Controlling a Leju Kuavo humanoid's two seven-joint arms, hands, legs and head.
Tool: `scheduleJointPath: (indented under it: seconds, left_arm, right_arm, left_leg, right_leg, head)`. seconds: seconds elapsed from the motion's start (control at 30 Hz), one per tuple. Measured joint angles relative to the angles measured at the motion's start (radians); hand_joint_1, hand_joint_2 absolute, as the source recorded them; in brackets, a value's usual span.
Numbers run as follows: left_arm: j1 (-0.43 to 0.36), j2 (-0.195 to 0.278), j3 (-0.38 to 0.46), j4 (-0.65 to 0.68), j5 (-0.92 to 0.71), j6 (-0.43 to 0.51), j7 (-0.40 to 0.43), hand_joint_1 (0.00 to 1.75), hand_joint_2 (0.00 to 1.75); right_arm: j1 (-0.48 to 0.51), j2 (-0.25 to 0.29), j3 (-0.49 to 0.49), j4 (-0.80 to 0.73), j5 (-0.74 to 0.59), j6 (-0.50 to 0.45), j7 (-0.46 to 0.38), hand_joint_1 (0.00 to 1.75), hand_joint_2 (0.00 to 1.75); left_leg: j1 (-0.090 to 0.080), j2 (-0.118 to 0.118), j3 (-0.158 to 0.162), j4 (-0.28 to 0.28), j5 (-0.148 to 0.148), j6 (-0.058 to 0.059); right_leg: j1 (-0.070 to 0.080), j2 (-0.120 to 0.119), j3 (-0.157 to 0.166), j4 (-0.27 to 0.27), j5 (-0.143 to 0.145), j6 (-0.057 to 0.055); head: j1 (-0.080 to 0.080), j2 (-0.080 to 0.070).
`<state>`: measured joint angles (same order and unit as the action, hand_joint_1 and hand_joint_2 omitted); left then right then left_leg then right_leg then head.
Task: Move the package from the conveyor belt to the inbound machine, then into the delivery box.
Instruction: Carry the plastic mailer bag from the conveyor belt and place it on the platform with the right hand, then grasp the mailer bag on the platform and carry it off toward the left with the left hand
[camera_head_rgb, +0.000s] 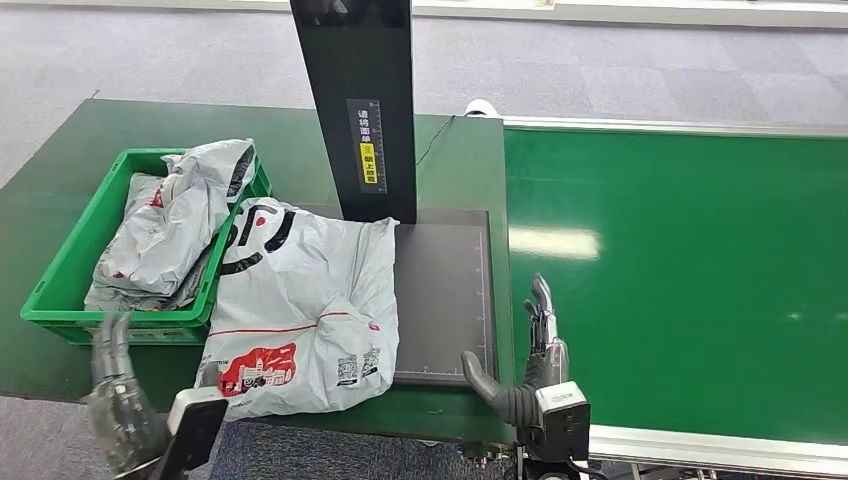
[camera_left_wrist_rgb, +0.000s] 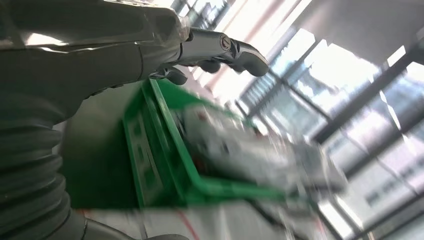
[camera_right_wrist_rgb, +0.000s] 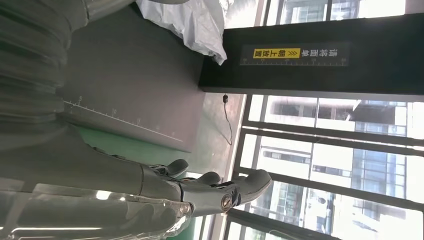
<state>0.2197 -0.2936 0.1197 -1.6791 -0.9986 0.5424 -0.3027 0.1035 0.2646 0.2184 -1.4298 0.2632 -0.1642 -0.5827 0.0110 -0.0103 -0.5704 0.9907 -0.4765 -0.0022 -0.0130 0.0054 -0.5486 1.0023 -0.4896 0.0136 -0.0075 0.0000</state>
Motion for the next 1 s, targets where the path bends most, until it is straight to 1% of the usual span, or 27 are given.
scheduleJointPath:
  seconds: [0.1, 0.2, 0.3, 0.4, 0.53, 0.63, 0.77, 0.8, 0.83, 0.87, 0.9, 0.93, 0.97, 1.0]
  left_arm:
    - [-0.066, 0.037, -0.084, 0.104, -0.017, -0.084, 0.041, 0.0, 1.75]
    - [-0.114, 0.067, -0.165, 0.188, -0.028, -0.149, 0.056, 0.0, 1.75]
    - [-0.149, 0.094, -0.241, 0.253, -0.034, -0.195, 0.07, 0.0, 1.75]
    - [-0.177, 0.122, -0.301, 0.307, -0.041, -0.221, 0.086, 0.0, 1.75]
    - [-0.238, 0.16, -0.353, 0.397, -0.035, -0.239, 0.112, 0.0, 1.75]
    - [-0.318, 0.177, -0.371, 0.502, -0.018, -0.248, 0.122, 0.0, 1.75]
    - [-0.417, 0.191, -0.383, 0.639, -0.002, -0.244, 0.115, 0.0, 1.75]
    - [-0.437, 0.193, -0.385, 0.669, 0.001, -0.239, 0.11, 0.17, 1.75]
    - [-0.455, 0.196, -0.386, 0.696, 0.004, -0.235, 0.105, 0.49, 1.75]
    - [-0.471, 0.197, -0.386, 0.72, 0.007, -0.232, 0.1, 0.87, 1.75]
    - [-0.484, 0.199, -0.387, 0.739, 0.01, -0.23, 0.095, 1.3, 1.75]
    - [-0.495, 0.2, -0.388, 0.756, 0.012, -0.229, 0.09, 1.56, 1.75]
    - [-0.504, 0.201, -0.388, 0.771, 0.015, -0.229, 0.085, 1.66, 1.75]
    - [-0.512, 0.203, -0.389, 0.783, 0.018, -0.227, 0.08, 1.71, 1.75]
  right_arm:
    - [-0.003, 0.001, -0.006, 0.008, -0.003, 0.013, 0.0, 0.0, 1.75]
    - [-0.012, 0.002, -0.014, 0.026, -0.004, 0.021, 0.0, 0.0, 1.75]
    - [-0.019, 0.002, -0.02, 0.046, -0.006, 0.027, -0.002, 0.0, 1.75]
    - [-0.024, 0.002, -0.025, 0.065, -0.008, 0.03, -0.006, 0.0, 1.75]
    - [-0.028, 0.002, -0.026, 0.085, -0.013, 0.033, -0.008, 0.0, 1.75]
    - [-0.03, 0.002, -0.022, 0.095, -0.015, 0.033, -0.008, 0.0, 1.75]
    - [-0.037, 0.002, -0.016, 0.105, -0.019, 0.033, -0.007, 0.0, 1.75]
    - [-0.038, 0.002, -0.015, 0.108, -0.02, 0.033, -0.007, 0.0, 1.75]
    - [-0.04, 0.002, -0.014, 0.11, -0.021, 0.033, -0.007, 0.0, 1.75]
    - [-0.04, 0.002, -0.013, 0.112, -0.021, 0.033, -0.007, 0.0, 1.75]
    - [-0.041, 0.002, -0.013, 0.114, -0.021, 0.033, -0.007, 0.0, 1.75]
    - [-0.041, 0.002, -0.013, 0.116, -0.021, 0.033, -0.007, 0.0, 1.75]
    - [-0.04, 0.002, -0.013, 0.117, -0.021, 0.033, -0.007, 0.0, 1.75]
    - [-0.04, 0.002, -0.013, 0.118, -0.022, 0.033, -0.006, 0.0, 1.75]
  left_leg:
    - [0.0, 0.0, 0.0, 0.0, 0.0, 0.0]
    - [0.0, 0.0, 0.0, 0.0, 0.0, 0.0]
    - [0.0, 0.0, 0.0, 0.0, 0.0, 0.0]
    - [0.0, 0.0, 0.0, 0.0, 0.0, 0.0]
    - [0.0, 0.0, 0.0, 0.0, 0.0, 0.0]
    - [0.0, 0.0, 0.0, 0.0, 0.001, 0.0]
    - [0.0, -0.001, 0.004, 0.0, 0.001, 0.0]
    - [0.0, -0.001, 0.005, 0.0, 0.001, 0.0]
    - [0.0, -0.001, 0.006, 0.0, 0.001, 0.0]
    - [0.0, -0.001, 0.007, 0.0, 0.001, 0.0]
    - [0.0, -0.001, 0.007, 0.0, 0.001, 0.0]
    - [0.0, -0.001, 0.008, 0.0, 0.001, 0.0]
    - [0.0, -0.001, 0.008, 0.0, 0.001, 0.0]
    - [0.0, -0.001, 0.009, 0.0, 0.001, 0.0]
  right_leg:
    - [0.0, 0.0, 0.001, 0.0, 0.0, 0.0]
    - [0.0, 0.0, 0.001, 0.0, 0.0, 0.0]
    - [0.0, 0.0, 0.001, 0.0, 0.0, 0.0]
    - [0.0, 0.0, 0.0, 0.0, 0.0, 0.0]
    - [0.0, 0.0, 0.0, 0.0, 0.0, 0.0]
    - [0.0, 0.0, 0.002, 0.0, 0.0, 0.0]
    - [0.0, -0.001, 0.006, 0.0, 0.0, 0.0]
    - [0.0, -0.001, 0.007, 0.0, 0.0, 0.0]
    - [0.0, -0.001, 0.008, 0.0, 0.0, 0.0]
    - [0.0, -0.001, 0.009, 0.0, 0.0, 0.0]
    - [0.0, -0.001, 0.01, 0.0, 0.0, 0.0]
    - [0.0, -0.001, 0.01, 0.0, 0.0, 0.0]
    - [0.0, -0.001, 0.01, 0.0, 0.0, 0.0]
    - [0.0, -0.001, 0.01, 0.0, 0.0, 0.0]
  head:
    - [0.0, 0.0]
    - [0.0, 0.0]
    - [0.0, 0.0]
    - [0.0, 0.0]
    - [0.0, 0.0]
    - [0.0, 0.0]
    - [0.0, 0.0]
    - [0.0, 0.0]
    - [0.0, 0.0]
    - [0.0, 0.0]
    - [0.0, 0.0]
    - [0.0, 0.0]
    - [0.0, 0.0]
    - [0.0, 0.0]
